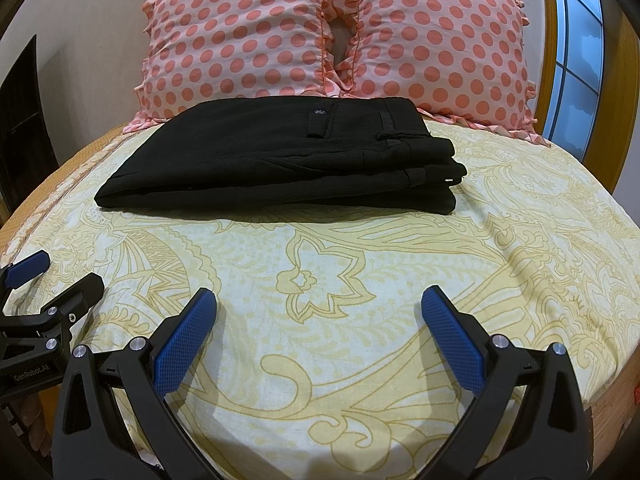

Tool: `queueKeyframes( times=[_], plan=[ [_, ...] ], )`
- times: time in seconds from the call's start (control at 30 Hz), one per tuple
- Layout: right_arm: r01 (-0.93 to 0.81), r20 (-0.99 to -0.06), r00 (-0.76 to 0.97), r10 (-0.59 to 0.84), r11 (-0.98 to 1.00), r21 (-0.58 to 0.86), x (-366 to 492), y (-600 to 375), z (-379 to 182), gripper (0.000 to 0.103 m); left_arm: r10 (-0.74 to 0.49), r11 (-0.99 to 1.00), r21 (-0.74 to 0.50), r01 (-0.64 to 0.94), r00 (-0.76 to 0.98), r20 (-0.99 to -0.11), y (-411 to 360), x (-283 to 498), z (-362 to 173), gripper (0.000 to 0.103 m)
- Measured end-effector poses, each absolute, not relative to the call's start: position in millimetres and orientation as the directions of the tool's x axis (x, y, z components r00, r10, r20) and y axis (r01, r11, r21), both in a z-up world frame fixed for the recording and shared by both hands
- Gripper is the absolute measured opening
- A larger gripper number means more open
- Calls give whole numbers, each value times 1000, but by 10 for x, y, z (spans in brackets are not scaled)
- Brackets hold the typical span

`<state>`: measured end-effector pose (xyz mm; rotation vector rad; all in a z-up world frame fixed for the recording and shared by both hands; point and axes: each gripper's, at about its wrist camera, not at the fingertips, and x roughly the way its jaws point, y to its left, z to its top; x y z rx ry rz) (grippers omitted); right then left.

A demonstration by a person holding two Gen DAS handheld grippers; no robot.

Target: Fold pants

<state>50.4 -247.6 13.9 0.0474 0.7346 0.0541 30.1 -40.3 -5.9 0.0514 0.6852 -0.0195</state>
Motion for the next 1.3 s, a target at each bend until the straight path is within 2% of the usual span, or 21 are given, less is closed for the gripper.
queueKeyframes(
  times=[1.3],
  plan=[
    [-31,-667,742,64,998,62,499,-2464,138,102,-3,999,39,36,771,-637,-428,304,-57,101]
  ],
)
